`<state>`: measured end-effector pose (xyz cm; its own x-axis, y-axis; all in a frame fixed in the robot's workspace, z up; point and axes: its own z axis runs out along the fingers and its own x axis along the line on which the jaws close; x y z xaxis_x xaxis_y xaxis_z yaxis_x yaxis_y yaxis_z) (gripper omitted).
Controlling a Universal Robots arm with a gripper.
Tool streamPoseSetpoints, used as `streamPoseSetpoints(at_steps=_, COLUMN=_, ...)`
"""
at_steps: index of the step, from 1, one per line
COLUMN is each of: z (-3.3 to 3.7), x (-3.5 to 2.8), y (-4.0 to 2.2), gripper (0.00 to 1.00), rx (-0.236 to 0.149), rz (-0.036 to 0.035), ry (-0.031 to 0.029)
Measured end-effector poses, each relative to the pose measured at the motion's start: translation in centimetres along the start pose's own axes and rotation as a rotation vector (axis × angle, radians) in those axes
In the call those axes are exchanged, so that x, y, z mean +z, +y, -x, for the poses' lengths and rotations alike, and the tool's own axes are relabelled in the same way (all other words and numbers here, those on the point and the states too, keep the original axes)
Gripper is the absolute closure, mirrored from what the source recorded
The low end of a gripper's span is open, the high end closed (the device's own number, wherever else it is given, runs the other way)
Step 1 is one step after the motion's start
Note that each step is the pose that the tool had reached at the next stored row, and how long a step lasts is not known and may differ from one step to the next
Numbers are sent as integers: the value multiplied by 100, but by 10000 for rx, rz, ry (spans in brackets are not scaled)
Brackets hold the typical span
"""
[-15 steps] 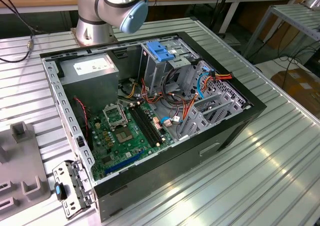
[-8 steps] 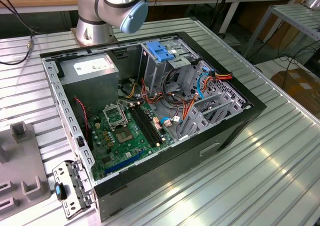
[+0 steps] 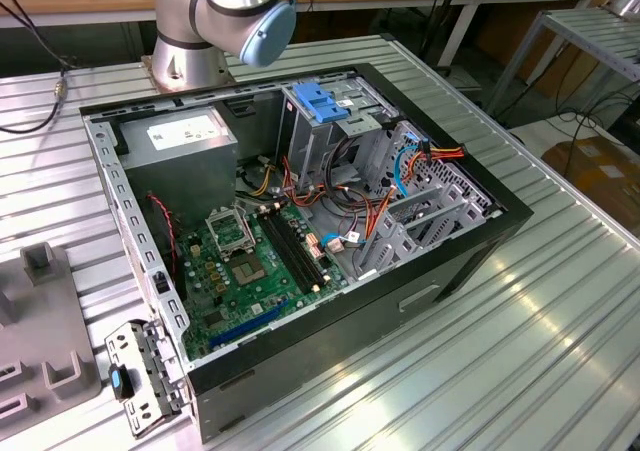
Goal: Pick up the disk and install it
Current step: 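Pick up the disk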
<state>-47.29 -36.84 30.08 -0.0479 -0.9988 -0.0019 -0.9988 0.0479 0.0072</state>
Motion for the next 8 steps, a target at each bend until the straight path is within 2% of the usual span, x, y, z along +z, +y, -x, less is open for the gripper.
streamPoseSetpoints(at_steps=5, z=0, x=6, y=10, gripper=42, rx=-2, rz=-20, ry=-3)
streamPoseSetpoints(at_steps=6, z=0, x=6, y=10, gripper=48, rx=-1, rz=-21, ry=-3)
streamPoseSetpoints(at_steps=7, z=0, x=6, y=10, gripper=48, rx=-1, rz=-21, ry=-3)
streamPoseSetpoints(at_steps=8, z=2, x=6, y=11, gripper=55, rx=-1, rz=-21, ry=-3)
